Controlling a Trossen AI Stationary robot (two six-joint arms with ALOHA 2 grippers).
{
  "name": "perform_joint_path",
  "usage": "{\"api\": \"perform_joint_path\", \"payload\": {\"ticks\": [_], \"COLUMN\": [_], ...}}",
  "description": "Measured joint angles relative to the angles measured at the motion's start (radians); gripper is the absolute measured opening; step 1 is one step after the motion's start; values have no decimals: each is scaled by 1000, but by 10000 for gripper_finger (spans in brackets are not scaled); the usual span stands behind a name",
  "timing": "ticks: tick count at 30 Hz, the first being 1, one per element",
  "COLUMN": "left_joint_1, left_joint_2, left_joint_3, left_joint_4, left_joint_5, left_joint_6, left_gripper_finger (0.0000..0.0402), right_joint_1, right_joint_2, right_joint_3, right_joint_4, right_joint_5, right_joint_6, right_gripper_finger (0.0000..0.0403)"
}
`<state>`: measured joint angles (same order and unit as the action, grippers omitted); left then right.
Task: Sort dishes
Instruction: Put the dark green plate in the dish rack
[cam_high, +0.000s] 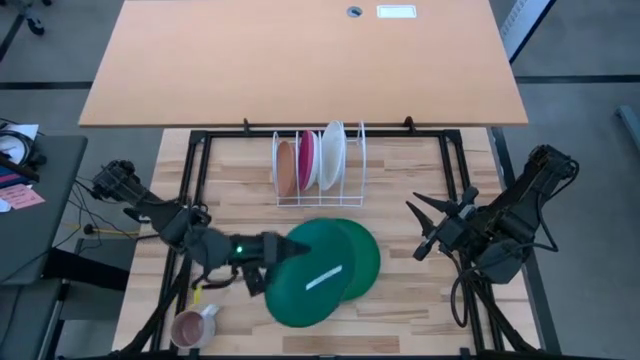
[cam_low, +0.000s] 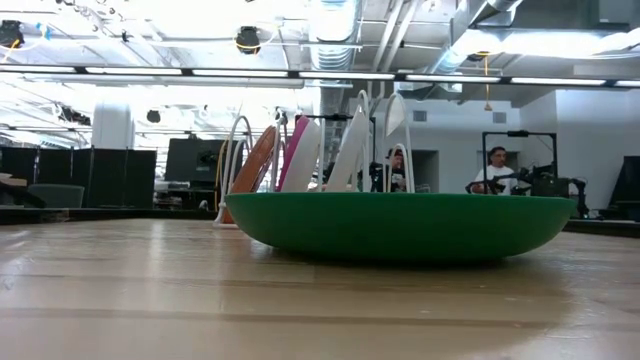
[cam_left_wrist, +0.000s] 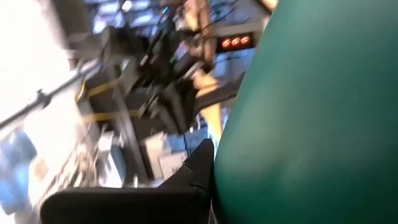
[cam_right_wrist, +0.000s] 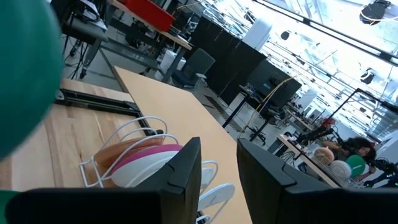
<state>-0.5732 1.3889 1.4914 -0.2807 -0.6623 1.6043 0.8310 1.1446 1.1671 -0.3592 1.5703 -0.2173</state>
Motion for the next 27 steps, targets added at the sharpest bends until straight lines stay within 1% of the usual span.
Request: {"api": "perform_joint_path", "payload": {"ticks": [3,7,10,14,16,20,23,25,27], "left_joint_1": [39,83,116,168,202,293,373,429,481], "left_joint_2": [-8,-21,-26,-35,-44,-54,-60,-60,-60], "left_joint_3": [0,0,0,0,3,35,59,82,112], "left_joint_4": [86,267,407,522,533,531,529,487,392], "left_joint_5": [-27,-76,-85,-83,-78,-80,-67,-42,-21], "left_joint_6": [-40,-42,68,267,312,282,294,315,319], "left_gripper_finger": [22,23,23,23,23,23,23,23,23], "right_joint_1": [0,0,0,-2,-2,-2,-2,-2,-2], "right_joint_2": [0,0,0,0,0,0,1,2,2], "right_joint_3": [0,0,0,0,0,0,0,0,0], "right_joint_4": [0,0,-4,-5,-5,-5,-7,-7,-7], "right_joint_5": [0,0,0,0,0,0,0,0,0], "right_joint_6": [0,0,0,0,0,16,45,68,86], "right_gripper_finger": [108,108,108,108,108,108,108,108,108]}}
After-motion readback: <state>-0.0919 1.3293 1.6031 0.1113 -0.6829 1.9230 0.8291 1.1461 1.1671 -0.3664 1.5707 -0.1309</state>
